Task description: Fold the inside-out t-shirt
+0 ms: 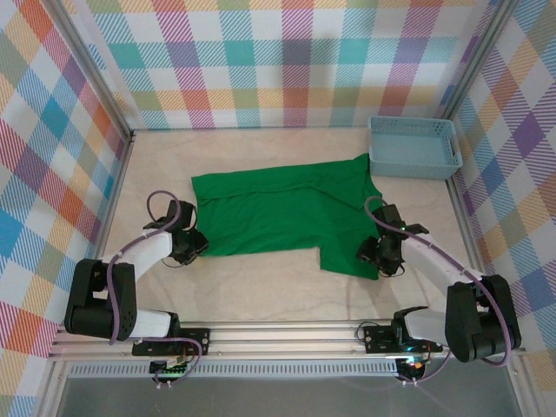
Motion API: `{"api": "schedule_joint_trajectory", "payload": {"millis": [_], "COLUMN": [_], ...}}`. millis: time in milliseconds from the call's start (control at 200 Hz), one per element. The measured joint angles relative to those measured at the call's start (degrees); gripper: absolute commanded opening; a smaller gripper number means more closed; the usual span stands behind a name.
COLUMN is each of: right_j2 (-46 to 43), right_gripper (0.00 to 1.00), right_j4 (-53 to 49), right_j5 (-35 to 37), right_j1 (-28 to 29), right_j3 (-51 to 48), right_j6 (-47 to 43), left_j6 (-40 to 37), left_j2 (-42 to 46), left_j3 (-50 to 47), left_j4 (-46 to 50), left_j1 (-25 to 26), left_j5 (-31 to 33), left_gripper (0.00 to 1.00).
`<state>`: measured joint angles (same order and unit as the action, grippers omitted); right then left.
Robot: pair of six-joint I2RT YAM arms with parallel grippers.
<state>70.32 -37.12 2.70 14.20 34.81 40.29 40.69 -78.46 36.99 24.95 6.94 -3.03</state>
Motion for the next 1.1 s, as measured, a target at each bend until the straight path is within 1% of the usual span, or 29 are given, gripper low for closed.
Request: {"api": "schedule_joint_trajectory", "payload": {"millis": [185, 250, 385, 430, 485, 635, 770, 925, 1035, 1100], "right_j2": [-0.8, -0.4, 0.4, 0.4, 0.3, -2.8, -11.9, -21.2, -22.6, -21.8], "right_gripper": [0.56, 0.48, 0.16, 0.08, 0.00, 0.00, 0.00, 0.00, 0.00, 0.00], "right_j4": [-1.2, -1.1, -2.8, -3.1, -2.9, -3.7, -8.2, -13.4, -16.6, -17.7], "right_j5": [1.7, 2.4, 5.1, 5.4, 5.3, 5.8, 8.2, 9.3, 9.3, 9.5], "right_j1": [2.1, 2.6, 3.1, 3.2, 3.6, 4.2, 4.2, 4.3, 4.3, 4.3], "right_j3": [-2.9, -2.9, -2.7, -2.6, -2.4, -2.3, -1.6, -0.7, 1.1, 3.2], "right_j6": [4.5, 5.4, 6.4, 7.2, 6.8, 6.8, 6.9, 7.8, 8.3, 8.1], "left_j6": [-0.9, -1.1, -1.7, -1.7, -1.7, -1.7, -1.4, 0.7, 2.6, 3.4], "left_j2": [0.5, 0.5, 0.9, 1.4, 2.5, 7.3, 13.5, 24.5, 33.0, 35.9], "left_j3": [0.0, 0.0, 0.3, 0.3, 0.3, 0.2, -1.6, -5.8, -7.4, -7.8], "left_j4": [0.2, 0.2, 0.3, 0.4, 0.8, 2.2, 3.6, 8.3, 12.7, 14.2], "left_j1": [0.0, 0.0, 0.0, 0.0, 0.0, 0.0, 0.0, 0.2, 0.5, 0.5], "left_j5": [1.2, 1.2, 1.7, 2.2, 2.7, 4.7, 5.6, 6.6, 7.7, 8.0], "left_gripper": [0.10, 0.08, 0.01, 0.00, 0.00, 0.00, 0.00, 0.00, 0.00, 0.00]}}
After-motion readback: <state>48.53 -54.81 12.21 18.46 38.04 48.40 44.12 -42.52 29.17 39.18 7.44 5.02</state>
